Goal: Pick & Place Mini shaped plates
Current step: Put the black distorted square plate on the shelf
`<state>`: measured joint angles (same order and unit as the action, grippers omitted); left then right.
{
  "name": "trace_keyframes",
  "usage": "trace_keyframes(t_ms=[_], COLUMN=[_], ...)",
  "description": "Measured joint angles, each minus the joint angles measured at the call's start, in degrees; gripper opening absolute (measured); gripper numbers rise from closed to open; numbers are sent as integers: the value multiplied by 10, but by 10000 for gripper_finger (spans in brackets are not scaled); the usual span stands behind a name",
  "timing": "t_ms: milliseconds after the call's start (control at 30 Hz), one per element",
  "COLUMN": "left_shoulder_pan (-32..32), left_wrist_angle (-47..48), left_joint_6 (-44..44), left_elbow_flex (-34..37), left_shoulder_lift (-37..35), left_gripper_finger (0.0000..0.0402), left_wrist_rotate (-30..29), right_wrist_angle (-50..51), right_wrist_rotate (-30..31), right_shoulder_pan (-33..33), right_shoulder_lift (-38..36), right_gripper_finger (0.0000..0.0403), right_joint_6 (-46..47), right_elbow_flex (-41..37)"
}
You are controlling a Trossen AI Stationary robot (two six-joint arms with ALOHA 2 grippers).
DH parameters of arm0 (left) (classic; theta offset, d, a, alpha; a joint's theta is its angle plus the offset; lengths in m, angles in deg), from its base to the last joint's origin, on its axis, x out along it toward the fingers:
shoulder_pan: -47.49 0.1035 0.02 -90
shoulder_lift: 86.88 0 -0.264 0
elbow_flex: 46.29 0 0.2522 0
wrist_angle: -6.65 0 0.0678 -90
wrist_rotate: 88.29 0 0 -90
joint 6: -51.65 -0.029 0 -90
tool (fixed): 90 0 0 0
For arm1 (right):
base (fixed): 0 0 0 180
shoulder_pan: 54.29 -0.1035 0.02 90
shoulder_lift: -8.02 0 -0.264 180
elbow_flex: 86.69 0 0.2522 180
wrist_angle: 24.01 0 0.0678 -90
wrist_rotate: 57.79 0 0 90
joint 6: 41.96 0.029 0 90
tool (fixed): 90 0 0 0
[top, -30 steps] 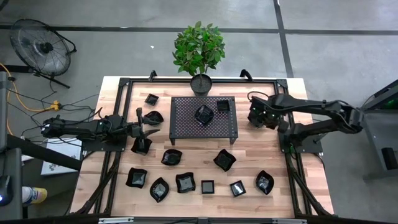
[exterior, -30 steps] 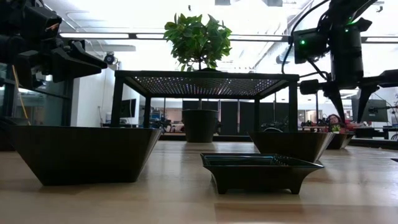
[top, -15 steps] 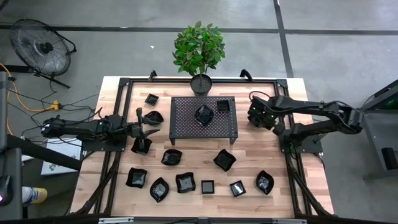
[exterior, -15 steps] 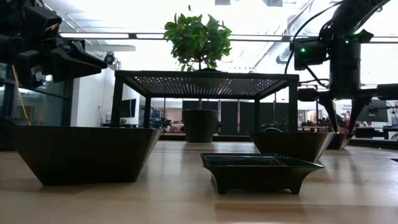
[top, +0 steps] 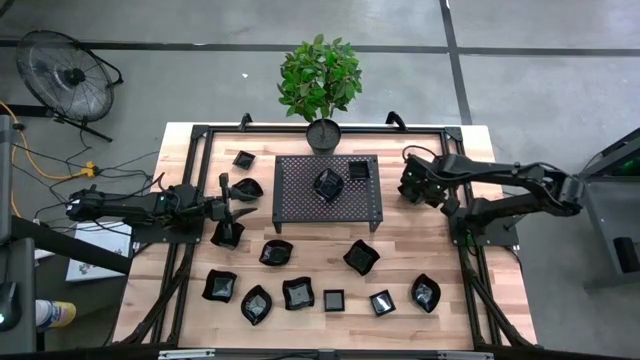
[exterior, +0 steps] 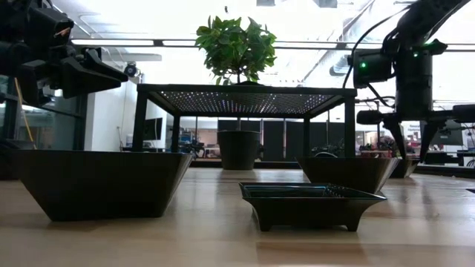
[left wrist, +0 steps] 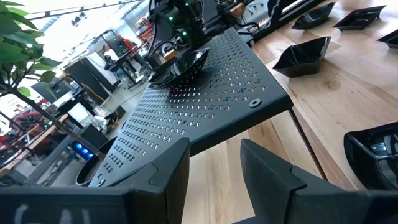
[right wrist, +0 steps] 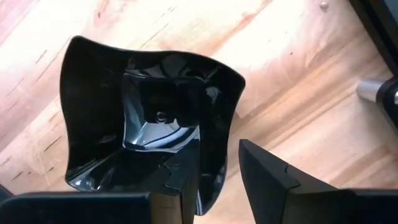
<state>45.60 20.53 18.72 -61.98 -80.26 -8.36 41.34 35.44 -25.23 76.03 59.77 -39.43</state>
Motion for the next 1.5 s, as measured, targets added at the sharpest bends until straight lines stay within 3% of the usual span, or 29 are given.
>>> trace_keyframes(t_ms=[400,700,1133,1500], left_shoulder_pan=[0,0,0,0], left_wrist_angle=[0,0,0,0], left_joint_6=[0,0,0,0], left_elbow_flex=[0,0,0,0], left_shoulder_lift=[0,0,0,0], left_gripper_finger=[140,140,140,140], left_wrist_rotate=[0,0,0,0], right_wrist_angle=[-18,-21,-19,2], right_wrist_rotate=[-8,1,8,48], right_shoulder_pan=[21,21,20,-21], right_shoulder_lift=[33,33,9,-70], right_gripper_finger=[64,6,1,1], right_joint_6=[-32,-43,-79,-77], right_elbow_flex=[0,1,1,2])
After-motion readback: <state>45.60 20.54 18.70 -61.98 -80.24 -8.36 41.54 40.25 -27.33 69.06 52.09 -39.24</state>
